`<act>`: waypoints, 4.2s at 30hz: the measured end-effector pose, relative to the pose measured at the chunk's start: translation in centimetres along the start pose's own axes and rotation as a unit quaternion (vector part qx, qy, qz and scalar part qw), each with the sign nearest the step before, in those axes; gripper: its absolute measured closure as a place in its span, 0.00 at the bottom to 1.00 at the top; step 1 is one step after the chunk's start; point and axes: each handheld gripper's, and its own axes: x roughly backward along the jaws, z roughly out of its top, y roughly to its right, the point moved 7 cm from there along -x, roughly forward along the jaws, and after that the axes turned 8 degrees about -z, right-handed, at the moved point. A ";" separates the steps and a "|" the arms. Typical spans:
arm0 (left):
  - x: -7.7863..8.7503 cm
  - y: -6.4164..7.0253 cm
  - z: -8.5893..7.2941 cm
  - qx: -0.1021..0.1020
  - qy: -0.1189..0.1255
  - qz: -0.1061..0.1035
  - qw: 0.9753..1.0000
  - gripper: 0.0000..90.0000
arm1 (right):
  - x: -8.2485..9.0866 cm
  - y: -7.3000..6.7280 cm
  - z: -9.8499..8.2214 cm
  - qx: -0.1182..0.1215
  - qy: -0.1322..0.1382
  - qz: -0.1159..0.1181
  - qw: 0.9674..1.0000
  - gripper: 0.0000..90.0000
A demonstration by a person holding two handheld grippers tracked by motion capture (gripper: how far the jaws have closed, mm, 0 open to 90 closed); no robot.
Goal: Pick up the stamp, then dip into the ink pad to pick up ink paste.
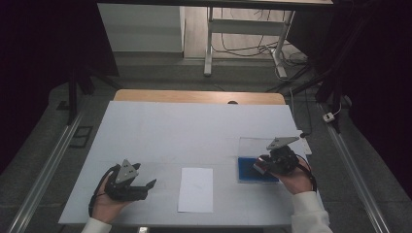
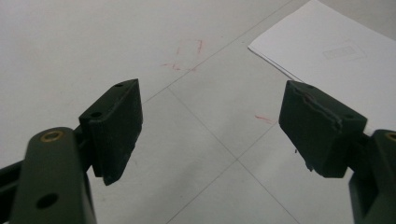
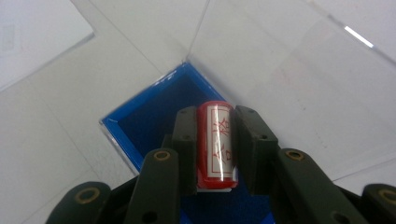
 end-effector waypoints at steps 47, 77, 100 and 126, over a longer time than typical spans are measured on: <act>0.2 -0.1 0.1 0.005 0.003 -0.006 1.000 0.26 | 1.8 -2.7 2.7 0.026 0.043 -0.001 0.999 0.78; -0.2 0.2 0.1 0.013 -0.001 -0.017 1.000 0.26 | -0.6 -2.0 1.0 0.026 -0.012 -0.029 0.999 0.78; -0.3 0.2 0.0 0.013 -0.004 -0.015 1.000 0.26 | -1.0 -2.0 0.8 0.017 -0.023 -0.033 0.999 0.78; -0.4 0.2 -0.2 0.012 -0.012 -0.015 1.000 0.26 | -1.5 -2.3 0.5 0.024 -0.029 -0.046 0.998 0.79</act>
